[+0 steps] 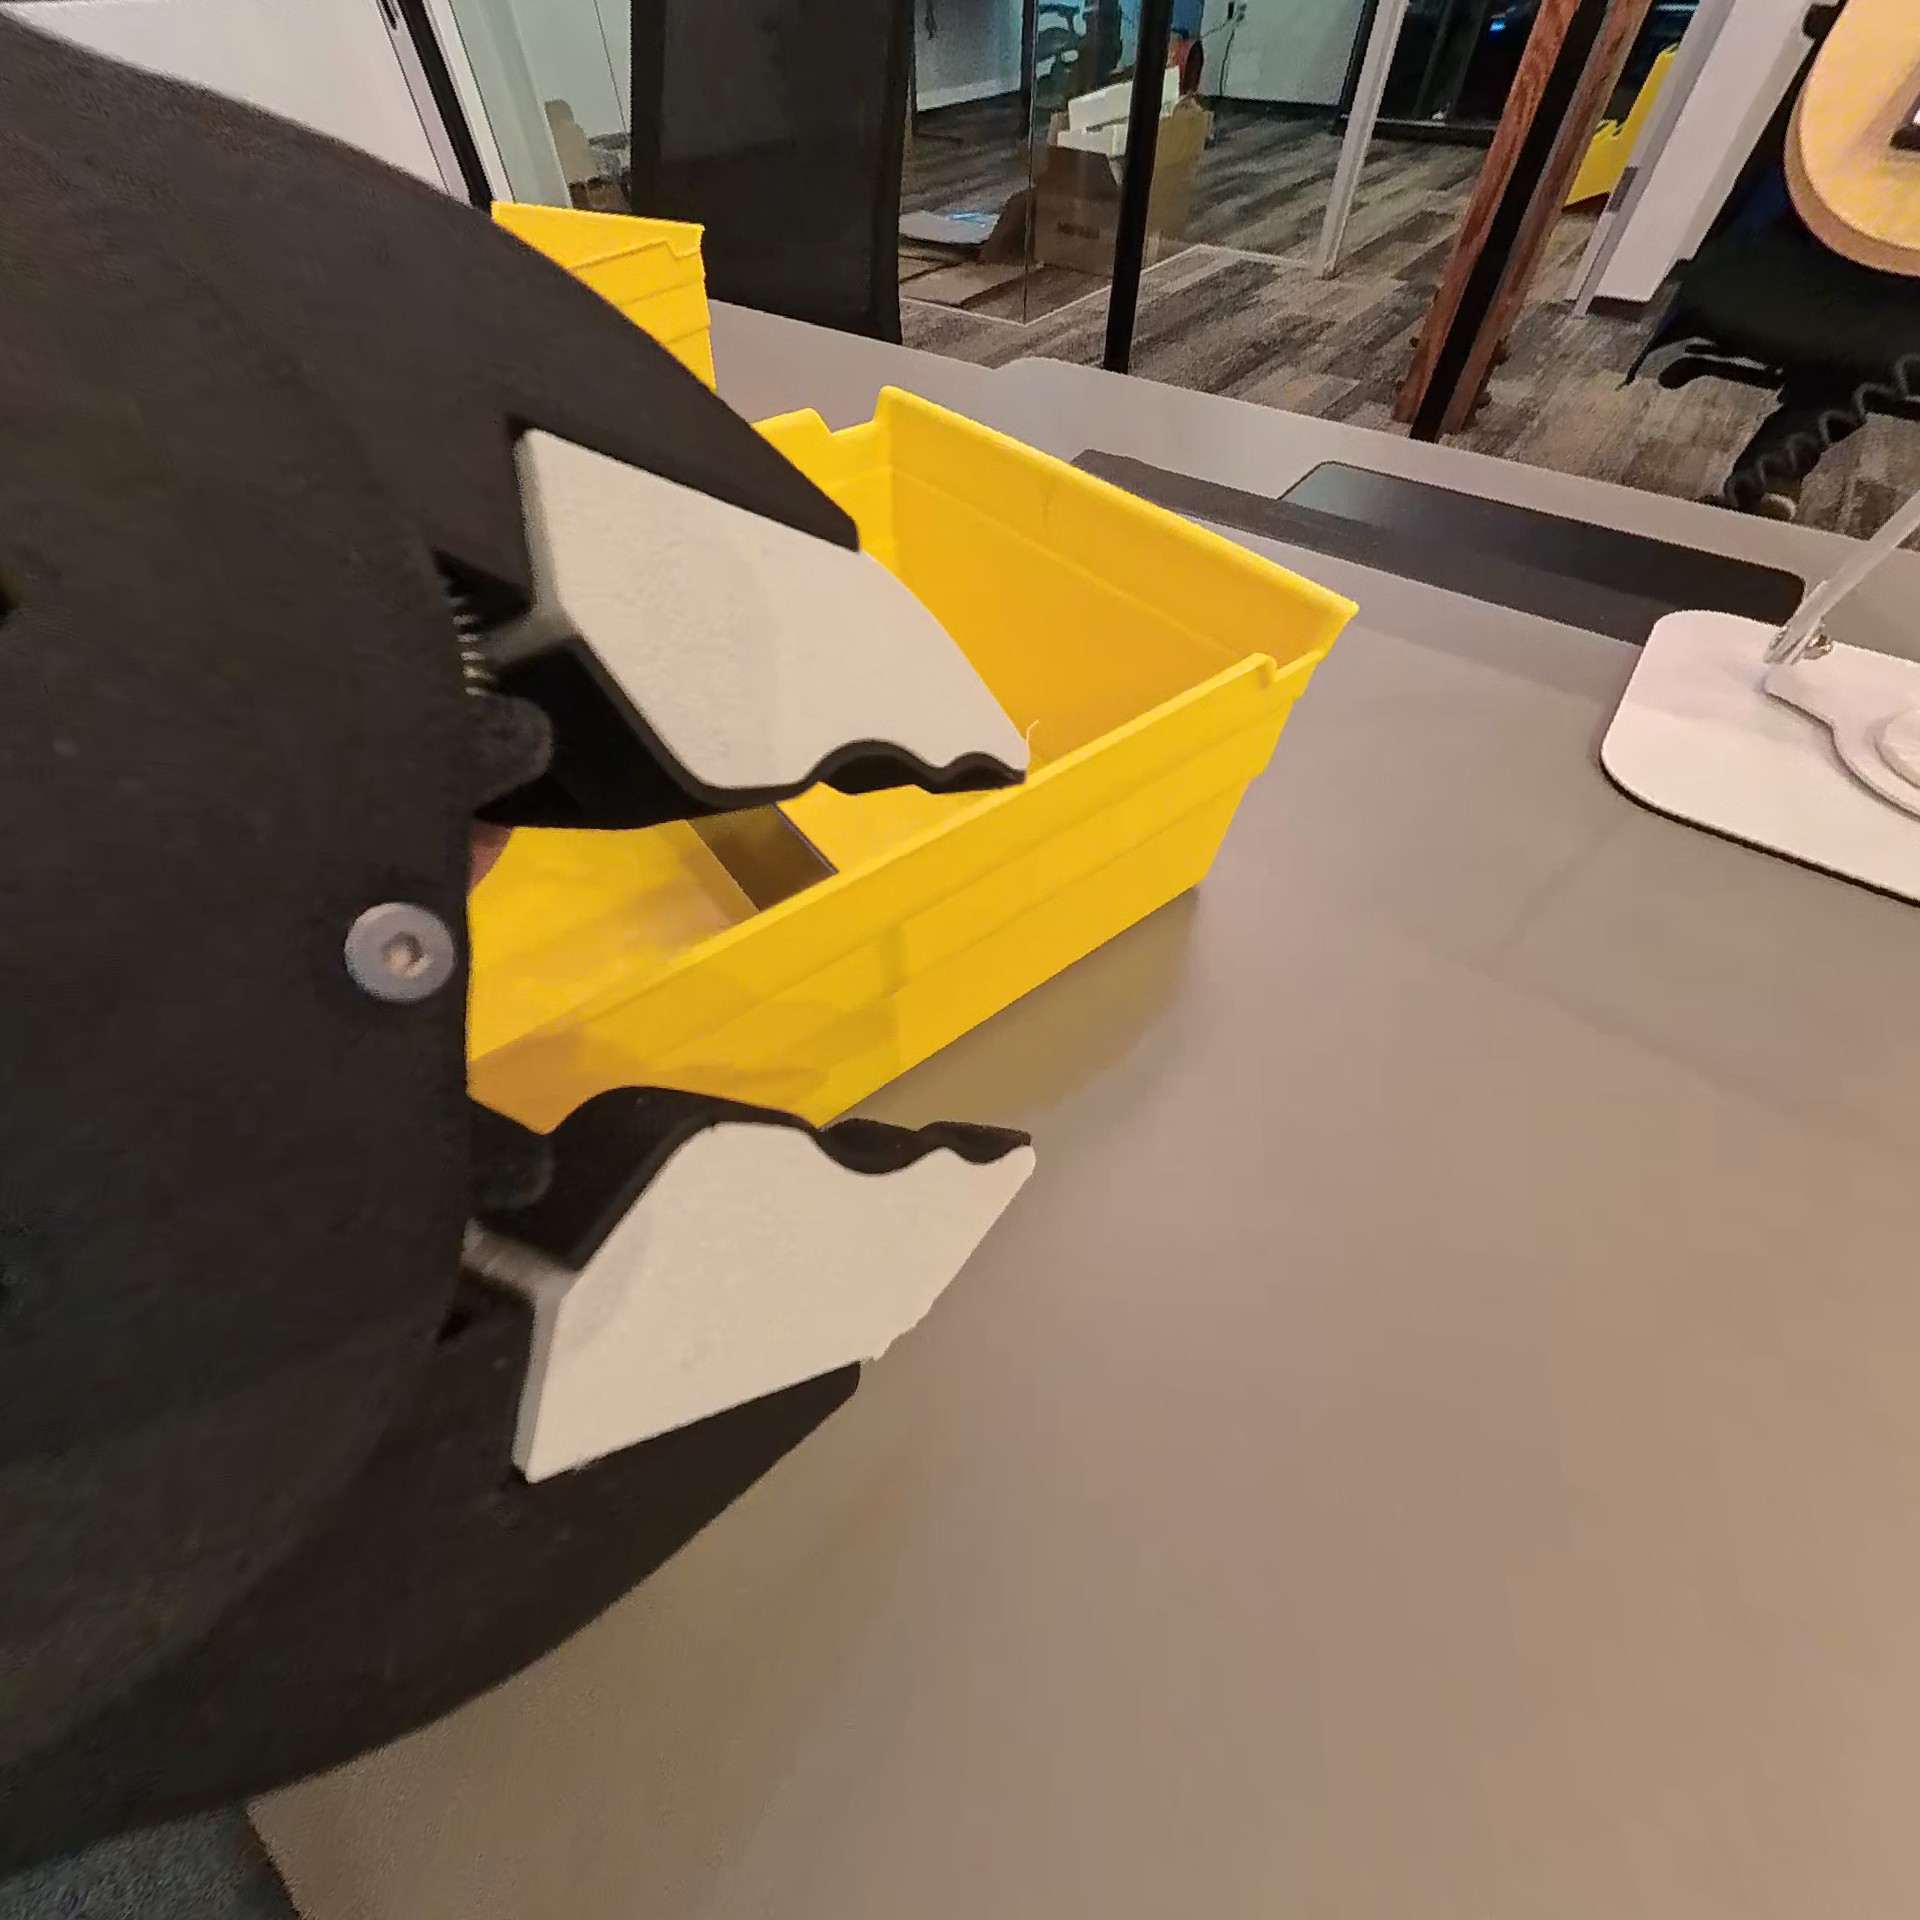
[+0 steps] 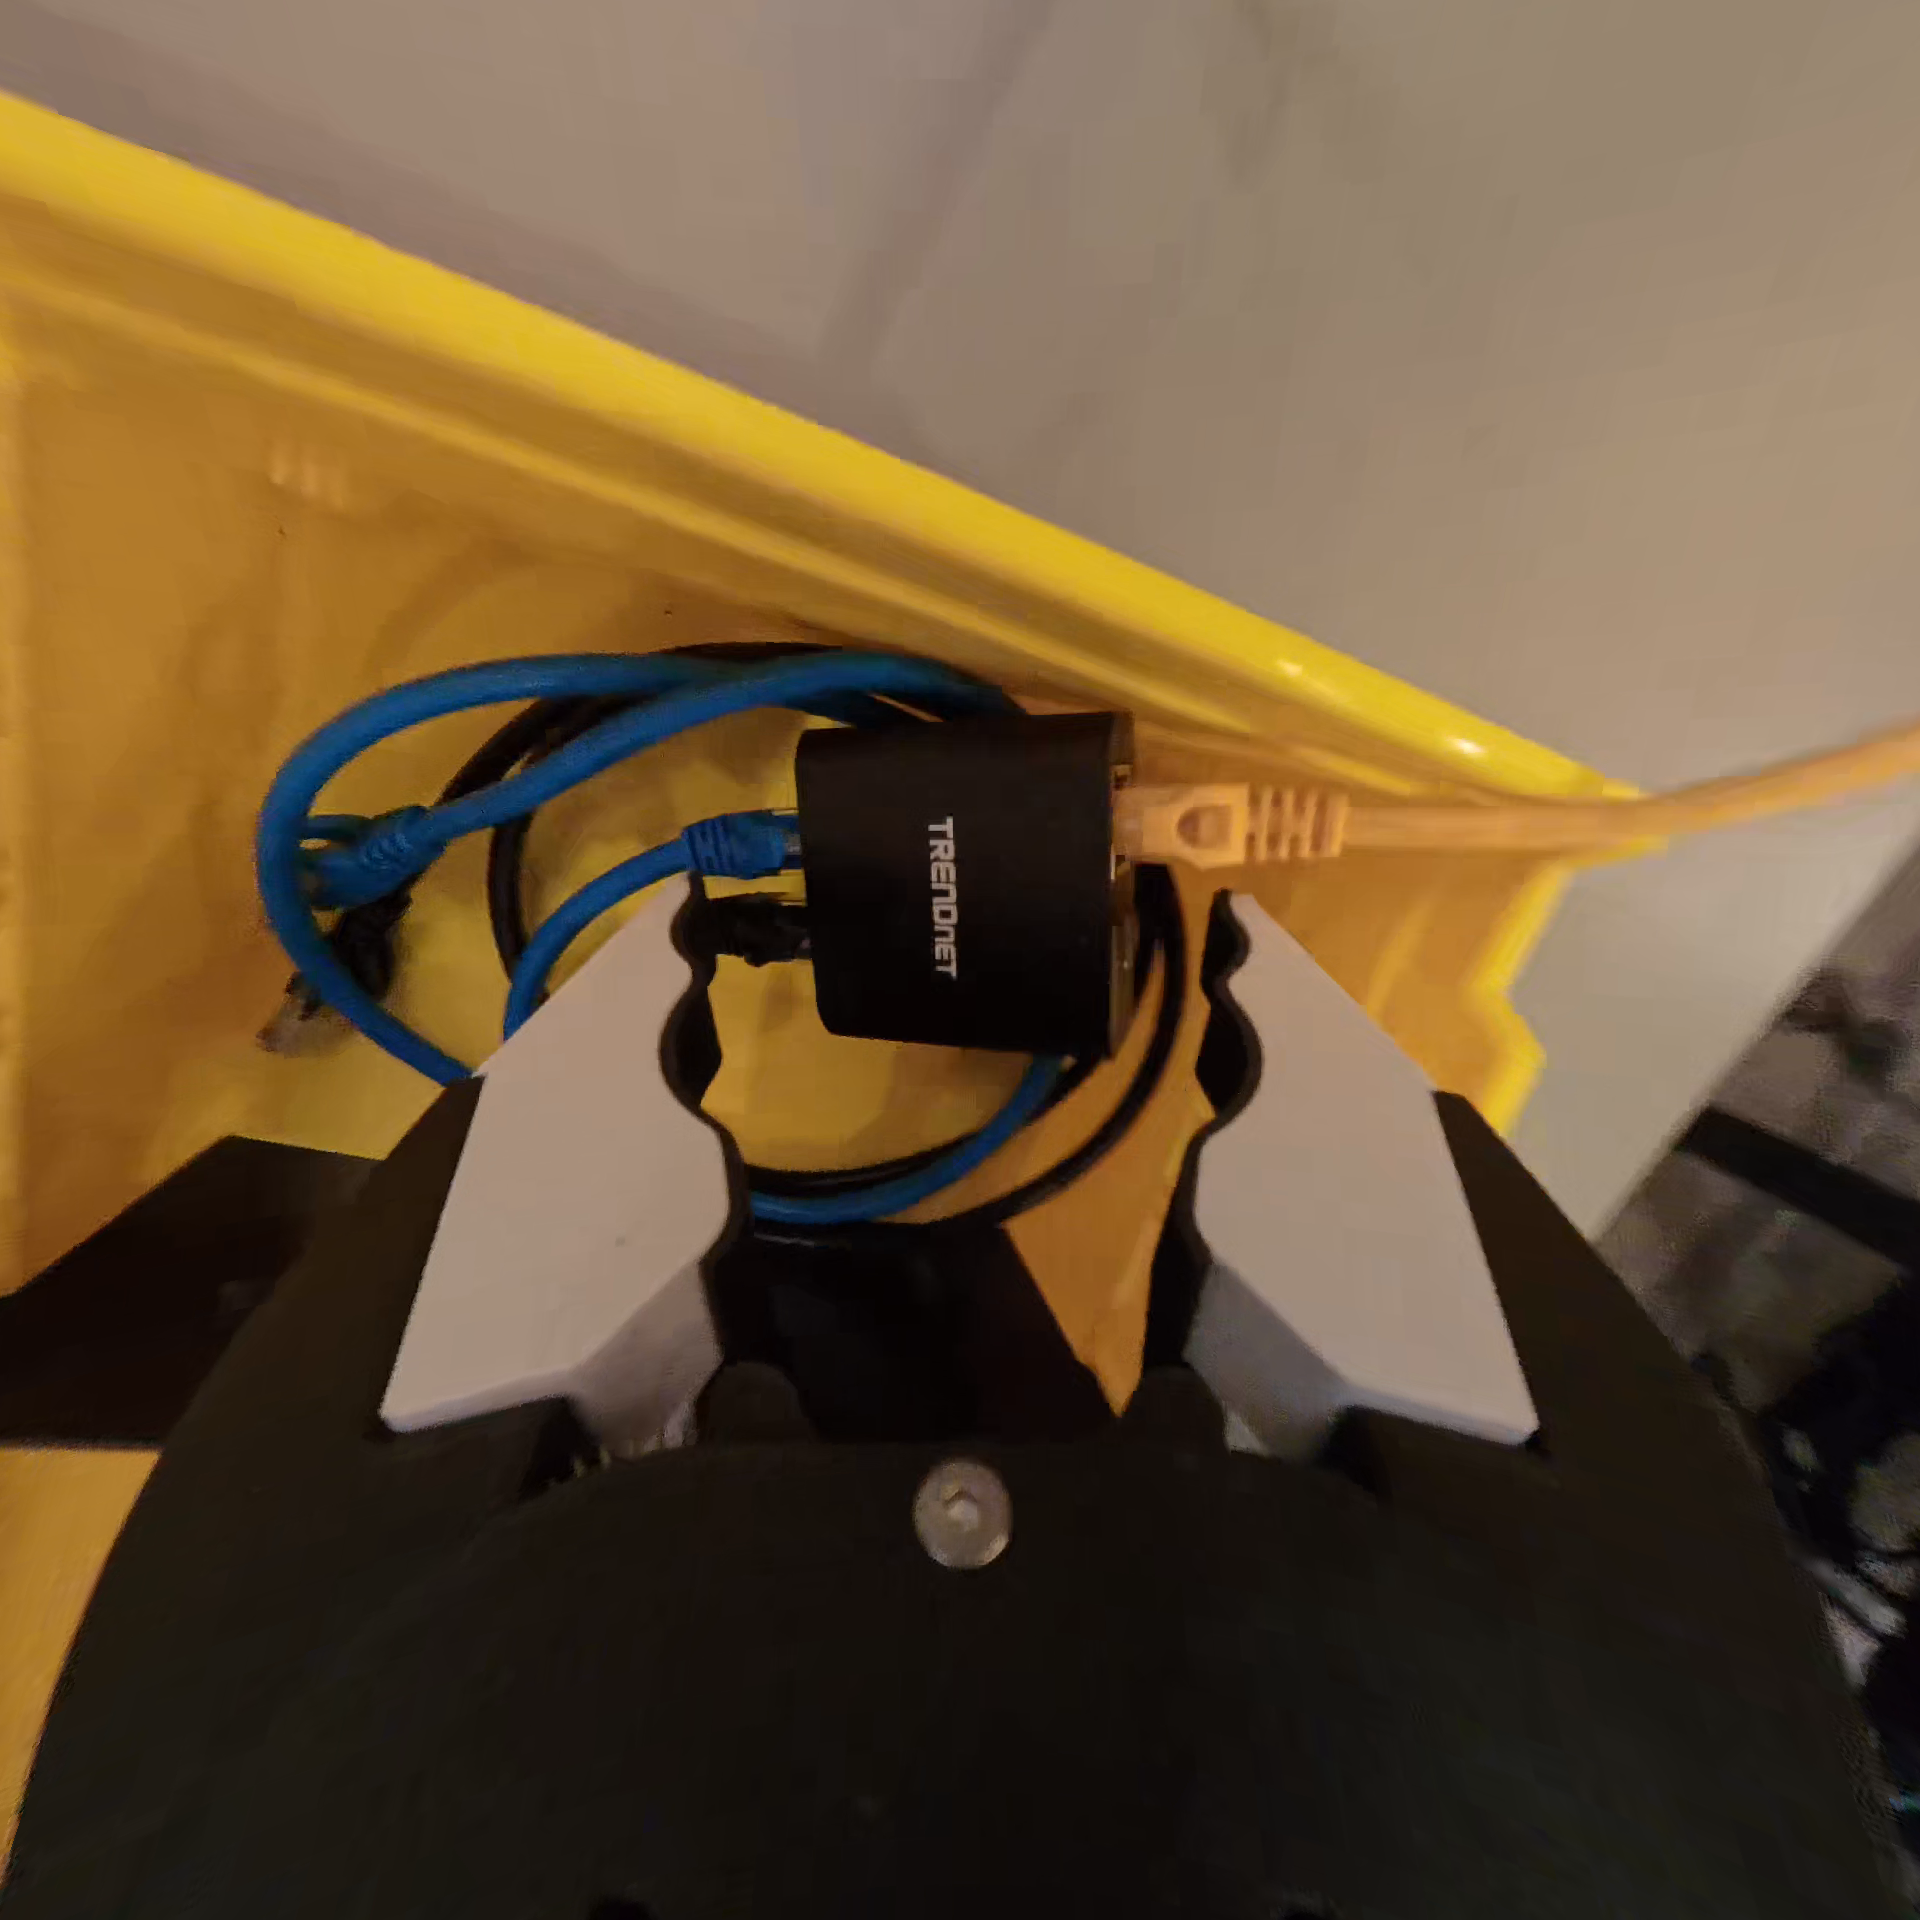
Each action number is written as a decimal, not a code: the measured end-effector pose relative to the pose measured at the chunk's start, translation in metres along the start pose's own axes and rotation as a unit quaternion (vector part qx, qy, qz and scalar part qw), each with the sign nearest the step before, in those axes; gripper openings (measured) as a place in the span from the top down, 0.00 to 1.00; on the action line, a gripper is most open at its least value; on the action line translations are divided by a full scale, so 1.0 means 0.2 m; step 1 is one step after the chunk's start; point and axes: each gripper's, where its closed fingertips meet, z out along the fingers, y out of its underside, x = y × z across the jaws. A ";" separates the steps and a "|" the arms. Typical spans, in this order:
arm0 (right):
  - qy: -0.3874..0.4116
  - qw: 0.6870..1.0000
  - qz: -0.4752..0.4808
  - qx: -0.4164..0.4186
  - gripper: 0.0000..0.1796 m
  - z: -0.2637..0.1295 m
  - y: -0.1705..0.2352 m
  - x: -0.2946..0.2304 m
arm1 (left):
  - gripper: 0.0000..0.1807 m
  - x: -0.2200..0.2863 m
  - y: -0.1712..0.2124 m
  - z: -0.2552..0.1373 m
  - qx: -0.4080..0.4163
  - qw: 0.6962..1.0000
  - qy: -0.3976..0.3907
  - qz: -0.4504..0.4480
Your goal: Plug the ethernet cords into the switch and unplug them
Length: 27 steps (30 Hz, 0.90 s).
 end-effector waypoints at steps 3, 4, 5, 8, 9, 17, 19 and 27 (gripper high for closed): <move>0.017 0.999 -0.008 0.033 0.47 -0.11 -0.01 0.02 | 0.66 -0.03 0.02 0.00 -0.008 1.000 -0.009 -0.001; 0.023 0.999 -0.011 0.040 0.47 -0.16 0.01 0.04 | 0.66 -0.05 0.03 -0.01 -0.010 1.000 -0.014 -0.004; 0.033 0.998 -0.009 0.050 0.48 -0.21 0.03 0.06 | 0.66 -0.09 0.04 -0.03 -0.010 1.000 -0.019 -0.013; 0.041 0.996 0.013 0.079 0.49 -0.33 0.12 0.13 | 0.64 -0.21 0.10 -0.08 -0.004 0.998 -0.031 -0.057; 0.035 0.995 0.023 0.087 0.49 -0.36 0.16 0.14 | 0.63 -0.26 0.14 -0.10 -0.011 0.997 -0.040 -0.063; -0.058 0.994 0.075 0.058 0.58 -0.28 0.56 0.19 | 0.60 -0.63 0.58 -0.25 -0.067 0.979 -0.081 -0.174; -0.081 0.993 0.075 0.046 0.68 -0.23 0.62 0.16 | 0.57 -0.65 0.77 -0.23 -0.114 0.968 -0.052 -0.219; -0.136 0.988 0.062 0.033 0.94 -0.12 0.70 0.03 | 0.45 -0.49 1.29 -0.07 -0.224 0.910 0.088 -0.338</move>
